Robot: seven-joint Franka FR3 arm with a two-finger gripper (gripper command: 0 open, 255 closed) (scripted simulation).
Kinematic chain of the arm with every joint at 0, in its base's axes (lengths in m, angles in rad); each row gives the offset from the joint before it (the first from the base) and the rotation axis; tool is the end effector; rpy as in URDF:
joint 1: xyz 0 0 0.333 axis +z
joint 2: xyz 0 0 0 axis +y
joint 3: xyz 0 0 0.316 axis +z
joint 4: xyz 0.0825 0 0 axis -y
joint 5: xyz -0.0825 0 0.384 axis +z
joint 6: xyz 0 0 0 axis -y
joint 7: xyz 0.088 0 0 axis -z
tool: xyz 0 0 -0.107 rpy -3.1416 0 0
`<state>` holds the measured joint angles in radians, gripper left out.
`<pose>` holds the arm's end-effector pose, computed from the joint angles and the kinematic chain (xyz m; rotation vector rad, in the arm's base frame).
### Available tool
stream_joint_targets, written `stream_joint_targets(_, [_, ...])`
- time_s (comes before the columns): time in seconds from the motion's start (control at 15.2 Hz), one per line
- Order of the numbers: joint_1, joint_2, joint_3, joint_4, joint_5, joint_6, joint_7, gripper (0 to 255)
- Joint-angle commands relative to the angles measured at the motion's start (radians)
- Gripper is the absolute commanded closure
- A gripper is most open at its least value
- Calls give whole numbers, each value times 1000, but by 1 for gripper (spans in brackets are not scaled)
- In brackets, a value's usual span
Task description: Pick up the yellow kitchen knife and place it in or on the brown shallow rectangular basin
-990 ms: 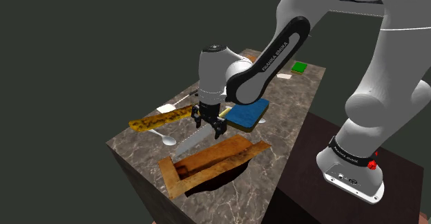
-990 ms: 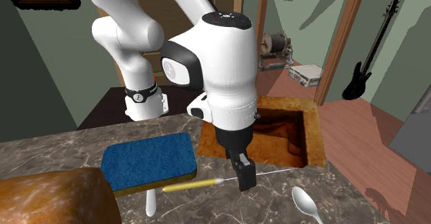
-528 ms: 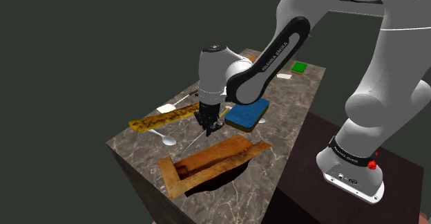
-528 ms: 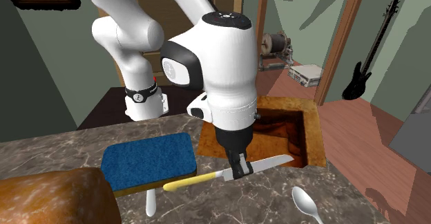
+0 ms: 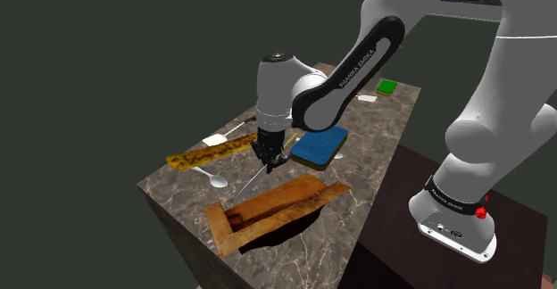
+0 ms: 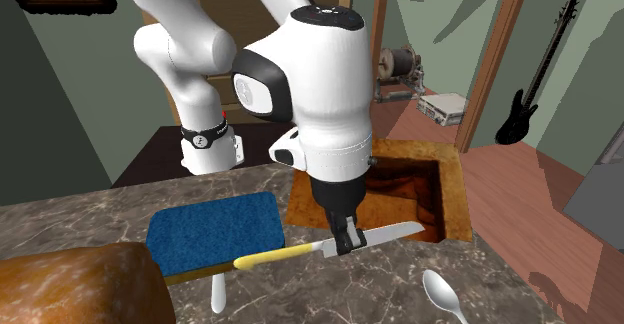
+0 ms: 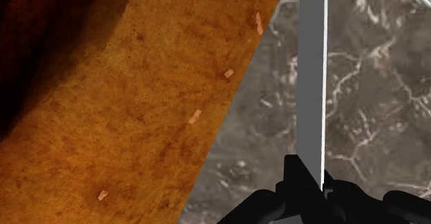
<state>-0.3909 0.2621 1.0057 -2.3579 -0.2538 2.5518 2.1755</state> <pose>0.4164 0.3042 0.2752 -2.3599 1.9400 0.0895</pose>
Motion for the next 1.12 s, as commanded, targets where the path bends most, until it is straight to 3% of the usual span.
stream_joint_targets(0.0, [-26, -27, 33, 4, 41, -22, -25, 255])
stream_joint_targets(0.66, [-159, -214, 177, 35, 305, -143, -205, 255])
stream_joint_targets(1.06, [-163, -343, 169, 70, 463, -238, -314, 255])
